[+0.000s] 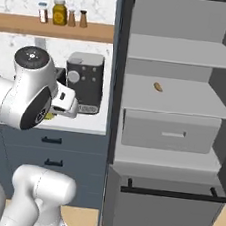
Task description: Grab a lemon wedge from the fridge and one ice cube from the ice bowl, and put them in the glass of lemonade.
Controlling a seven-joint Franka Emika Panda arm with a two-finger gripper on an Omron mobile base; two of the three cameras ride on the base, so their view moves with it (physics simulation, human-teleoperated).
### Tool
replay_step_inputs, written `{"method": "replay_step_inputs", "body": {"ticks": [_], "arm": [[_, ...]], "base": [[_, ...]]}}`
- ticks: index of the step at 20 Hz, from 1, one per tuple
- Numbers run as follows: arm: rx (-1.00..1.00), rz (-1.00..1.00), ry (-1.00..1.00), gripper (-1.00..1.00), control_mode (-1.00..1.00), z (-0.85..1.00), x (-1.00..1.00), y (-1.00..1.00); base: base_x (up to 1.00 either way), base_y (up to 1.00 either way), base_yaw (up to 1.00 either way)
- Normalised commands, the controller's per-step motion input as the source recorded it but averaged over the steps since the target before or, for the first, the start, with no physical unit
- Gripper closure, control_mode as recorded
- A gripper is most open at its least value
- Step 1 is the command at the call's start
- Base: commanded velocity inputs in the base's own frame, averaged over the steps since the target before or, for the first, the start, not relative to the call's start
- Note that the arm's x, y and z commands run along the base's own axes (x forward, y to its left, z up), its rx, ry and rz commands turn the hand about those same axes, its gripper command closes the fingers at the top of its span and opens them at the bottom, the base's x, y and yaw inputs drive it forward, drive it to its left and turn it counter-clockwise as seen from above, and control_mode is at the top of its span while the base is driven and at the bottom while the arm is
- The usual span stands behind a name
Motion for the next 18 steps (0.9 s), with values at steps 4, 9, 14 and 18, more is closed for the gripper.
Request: {"method": "replay_step_inputs", "body": {"ticks": [4, 9, 14, 18], "arm": [[0.00, 0.00, 0.00, 1.00, 1.00, 0.00, 0.00, 0.00], [0.00, 0.00, 0.00, 1.00, 1.00, 0.00, 0.00, 0.00], [0.00, 0.00, 0.00, 1.00, 1.00, 0.00, 0.00, 0.00], [0.00, 0.00, 0.00, 1.00, 1.00, 0.00, 0.00, 0.00]], "base": [[0.66, 1.00, -0.03], [0.43, 0.97, 0.01], [0.16, 0.47, 0.10], [0.52, 0.01, 0.06]]}}
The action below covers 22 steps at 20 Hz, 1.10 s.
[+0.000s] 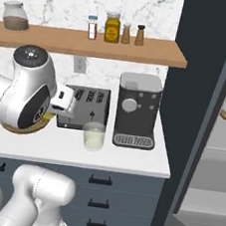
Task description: Grab a lemon wedge from the fridge and one ice cube from the ice bowl, and put them in the glass of lemonade.
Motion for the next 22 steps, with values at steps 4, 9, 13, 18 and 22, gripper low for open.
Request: {"method": "replay_step_inputs", "body": {"ticks": [4, 9, 13, 18, 22], "arm": [[0.00, 0.00, 0.00, 1.00, 1.00, 0.00, 0.00, 0.00], [0.00, 0.00, 0.00, 1.00, 1.00, 0.00, 0.00, 0.00], [0.00, -0.02, 0.03, 1.00, -1.00, -0.02, 0.07, 0.00], [0.00, -0.10, 0.05, 1.00, -1.00, -0.18, 0.32, 0.07], [-0.01, -0.17, 0.01, 1.00, -1.00, -0.55, 0.57, 0.00]], "base": [[0.59, 0.00, 0.03], [0.49, 0.00, 0.00], [0.04, 0.00, 0.00], [0.00, 0.00, 0.00], [0.00, 0.00, 0.00]]}}
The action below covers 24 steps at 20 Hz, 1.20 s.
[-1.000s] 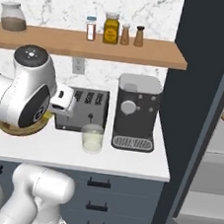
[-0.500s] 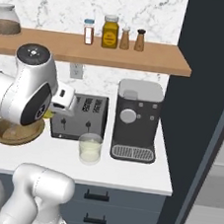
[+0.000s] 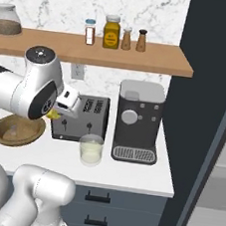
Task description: Grab a lemon wedge from the fridge and one ice cube from the ice bowl, and put them in the glass of lemonade.
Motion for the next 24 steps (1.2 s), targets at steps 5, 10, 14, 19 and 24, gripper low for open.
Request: {"method": "replay_step_inputs", "body": {"ticks": [5, 10, 14, 19, 24], "arm": [[-0.09, -0.16, 0.00, 1.00, -1.00, -0.95, 0.72, -0.03], [-0.02, -0.13, 0.06, 1.00, -1.00, -0.63, 0.85, -0.15], [0.00, -0.09, 0.25, 1.00, -1.00, -0.23, 0.68, -0.37], [0.00, -0.07, 0.32, 1.00, -1.00, -0.02, 0.23, -0.38], [0.00, -0.08, 0.21, 1.00, -1.00, -0.30, 0.03, -0.09]], "base": [[0.00, 0.00, 0.00], [0.00, 0.00, 0.00], [0.00, 0.00, 0.00], [0.00, 0.00, 0.00], [0.00, 0.00, 0.00]]}}
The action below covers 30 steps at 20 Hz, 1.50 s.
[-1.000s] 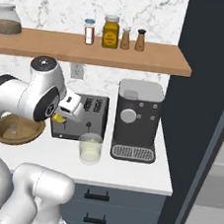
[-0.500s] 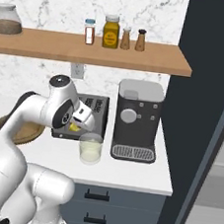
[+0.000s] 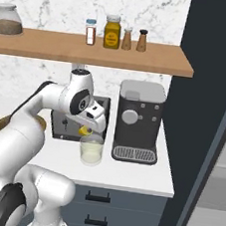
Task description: Grab a lemon wedge from the fridge and one ice cube from the ice bowl, and put them in the glass of lemonade.
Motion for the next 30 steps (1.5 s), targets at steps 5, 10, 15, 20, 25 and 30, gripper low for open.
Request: {"method": "replay_step_inputs", "body": {"ticks": [5, 10, 15, 20, 25, 30], "arm": [[0.01, -0.05, -0.05, 1.00, -1.00, -0.55, 0.10, 0.00], [0.00, 0.00, -0.15, 1.00, -1.00, -0.49, 0.00, 0.00], [0.00, 0.00, -0.04, 1.00, -1.00, -0.20, 0.09, 0.00], [0.00, 0.00, 0.00, 1.00, -1.00, -0.13, 0.13, 0.00], [0.00, 0.00, 0.00, 1.00, -1.00, -0.08, 0.17, 0.00], [0.00, 0.00, 0.00, 1.00, -1.00, 0.00, 0.20, 0.00]], "base": [[0.00, 0.00, 0.00], [0.00, 0.00, 0.00], [0.00, 0.00, 0.00], [0.00, 0.00, 0.00], [0.00, 0.00, 0.00], [0.00, 0.00, 0.00]]}}
